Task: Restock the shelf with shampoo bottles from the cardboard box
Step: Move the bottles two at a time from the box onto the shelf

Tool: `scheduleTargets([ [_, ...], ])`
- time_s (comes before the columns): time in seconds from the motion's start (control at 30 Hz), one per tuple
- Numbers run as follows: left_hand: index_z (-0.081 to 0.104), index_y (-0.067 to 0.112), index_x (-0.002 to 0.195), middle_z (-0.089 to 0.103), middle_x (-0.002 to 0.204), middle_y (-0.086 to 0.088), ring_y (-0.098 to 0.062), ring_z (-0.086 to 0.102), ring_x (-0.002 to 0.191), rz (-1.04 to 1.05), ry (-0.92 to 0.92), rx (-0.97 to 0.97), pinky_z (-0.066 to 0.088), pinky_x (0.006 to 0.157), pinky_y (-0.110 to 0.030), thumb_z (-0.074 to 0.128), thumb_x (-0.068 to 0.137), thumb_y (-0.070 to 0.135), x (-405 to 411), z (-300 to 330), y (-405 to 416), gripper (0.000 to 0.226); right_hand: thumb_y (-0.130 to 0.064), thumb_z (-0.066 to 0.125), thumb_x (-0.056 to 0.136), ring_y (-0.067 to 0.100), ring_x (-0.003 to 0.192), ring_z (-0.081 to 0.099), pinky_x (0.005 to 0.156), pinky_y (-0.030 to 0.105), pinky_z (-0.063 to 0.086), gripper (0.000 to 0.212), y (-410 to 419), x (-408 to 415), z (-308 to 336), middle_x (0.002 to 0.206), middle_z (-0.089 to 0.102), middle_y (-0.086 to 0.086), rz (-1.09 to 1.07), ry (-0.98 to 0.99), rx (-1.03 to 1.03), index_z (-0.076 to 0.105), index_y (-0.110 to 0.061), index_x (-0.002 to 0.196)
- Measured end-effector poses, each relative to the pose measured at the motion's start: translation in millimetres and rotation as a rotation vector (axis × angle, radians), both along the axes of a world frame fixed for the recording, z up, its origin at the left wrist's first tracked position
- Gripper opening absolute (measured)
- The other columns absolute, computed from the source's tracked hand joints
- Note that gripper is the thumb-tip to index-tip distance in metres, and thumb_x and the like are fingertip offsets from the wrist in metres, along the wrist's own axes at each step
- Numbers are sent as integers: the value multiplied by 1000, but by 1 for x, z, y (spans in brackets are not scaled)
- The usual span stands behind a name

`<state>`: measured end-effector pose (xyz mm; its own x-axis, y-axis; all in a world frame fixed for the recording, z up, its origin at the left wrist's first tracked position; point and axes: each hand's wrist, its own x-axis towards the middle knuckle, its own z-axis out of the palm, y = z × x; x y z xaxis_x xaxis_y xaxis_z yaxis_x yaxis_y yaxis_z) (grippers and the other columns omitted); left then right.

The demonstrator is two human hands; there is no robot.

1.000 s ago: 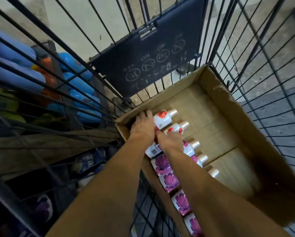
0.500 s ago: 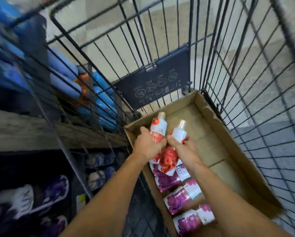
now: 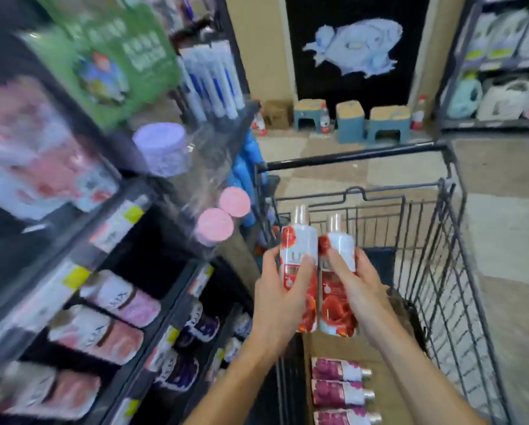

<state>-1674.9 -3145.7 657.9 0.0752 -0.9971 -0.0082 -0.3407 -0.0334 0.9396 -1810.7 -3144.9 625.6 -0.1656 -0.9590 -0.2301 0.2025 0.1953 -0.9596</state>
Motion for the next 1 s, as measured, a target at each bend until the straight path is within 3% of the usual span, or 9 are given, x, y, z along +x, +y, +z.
scheduleTargets([
  [0.1, 56, 32, 106, 70, 95, 22, 2, 68, 81, 119, 17, -113, 55, 77, -26, 67, 86, 42, 46, 62, 40, 25, -65, 72, 71, 18, 96, 72, 92, 50, 54, 55, 12, 47, 67, 104, 75, -2, 89, 20, -116, 63, -31, 113],
  [0.23, 54, 30, 105, 71, 92, 16, 0, 68, 74, 248, 53, -248, 53, 69, -17, 68, 87, 35, 106, 129, 106, 23, -37, 73, 85, 27, 98, 71, 91, 48, 54, 29, 43, 116, 145, 99, 75, 4, 223, 11, -304, 64, -20, 106],
  [0.37, 55, 26, 109, 71, 94, 15, 2, 67, 82, 375, 57, -391, 50, 72, -13, 68, 88, 30, 161, 175, 180, 25, -19, 71, 87, 9, 85, 72, 74, 27, 58, 27, 98, 175, 198, 88, 75, -12, 420, -63, -447, 61, -10, 110],
  [0.47, 55, 26, 105, 71, 87, 14, -1, 66, 76, 459, 42, -442, 49, 68, -15, 66, 89, 33, 192, 191, 239, 21, -19, 75, 77, 7, 74, 70, 61, 18, 54, 35, 140, 209, 215, 84, 73, -3, 543, -120, -485, 60, -9, 106],
  [0.6, 55, 28, 102, 66, 72, 14, -4, 61, 64, 510, 16, -455, 46, 63, -19, 66, 89, 34, 224, 201, 300, 17, -29, 75, 68, 17, 82, 71, 72, 33, 59, 38, 182, 244, 222, 91, 75, 2, 645, -166, -469, 63, -19, 102],
  [0.7, 54, 32, 106, 70, 85, 7, -14, 68, 80, 536, 15, -448, 54, 74, -35, 66, 89, 37, 244, 209, 328, 21, -25, 74, 74, 16, 77, 71, 66, 31, 56, 32, 200, 268, 231, 89, 72, 4, 696, -159, -493, 62, -18, 103],
  [0.8, 53, 38, 105, 70, 87, 9, -10, 68, 80, 566, -4, -453, 54, 76, -33, 66, 87, 40, 260, 225, 343, 22, -14, 72, 86, 14, 72, 72, 59, 25, 55, 21, 202, 288, 241, 83, 73, 1, 748, -136, -531, 62, -17, 104],
  [1.0, 50, 40, 107, 69, 97, 13, -4, 68, 92, 630, -120, -391, 54, 86, -33, 61, 89, 44, 288, 262, 313, 22, -19, 74, 83, 24, 90, 73, 78, 41, 60, 28, 169, 318, 253, 97, 76, 6, 860, -134, -535, 63, -23, 109],
])
